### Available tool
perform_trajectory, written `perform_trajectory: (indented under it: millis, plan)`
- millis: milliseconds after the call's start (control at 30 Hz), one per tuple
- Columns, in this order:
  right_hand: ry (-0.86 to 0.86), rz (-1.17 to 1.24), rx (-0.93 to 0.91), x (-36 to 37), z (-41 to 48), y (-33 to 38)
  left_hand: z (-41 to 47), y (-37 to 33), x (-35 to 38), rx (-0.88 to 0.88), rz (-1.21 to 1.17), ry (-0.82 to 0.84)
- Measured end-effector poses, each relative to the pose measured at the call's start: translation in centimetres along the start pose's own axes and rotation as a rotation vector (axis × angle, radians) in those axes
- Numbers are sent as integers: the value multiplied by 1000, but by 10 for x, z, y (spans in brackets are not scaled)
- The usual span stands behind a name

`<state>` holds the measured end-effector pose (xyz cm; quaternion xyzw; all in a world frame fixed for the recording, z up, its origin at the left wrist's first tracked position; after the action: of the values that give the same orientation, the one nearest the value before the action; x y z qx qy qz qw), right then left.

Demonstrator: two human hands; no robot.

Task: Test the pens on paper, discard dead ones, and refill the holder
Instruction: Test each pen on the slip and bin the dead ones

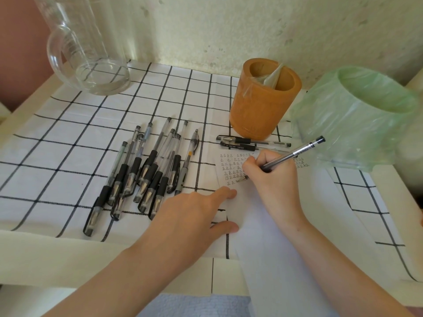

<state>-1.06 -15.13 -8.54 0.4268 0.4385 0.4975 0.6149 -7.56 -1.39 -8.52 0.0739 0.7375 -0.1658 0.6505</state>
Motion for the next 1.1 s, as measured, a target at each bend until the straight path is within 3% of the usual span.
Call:
perform_trajectory:
  millis: [1100]
  plan:
    - [0, -3, 25, 0, -1, 0, 0, 1, -2, -4, -3, -14]
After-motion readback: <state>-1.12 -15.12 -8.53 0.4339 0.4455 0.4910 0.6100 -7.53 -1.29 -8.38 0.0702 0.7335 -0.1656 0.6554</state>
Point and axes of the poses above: each hand's wrist, its own z-axis towards the middle knuckle, its own x-axis out of the palm, y = z × x, the point moved 7 cm from there along z, towards the middle knuckle, and after that the axes turned 13 degrees about z, right-handed, at the moved point
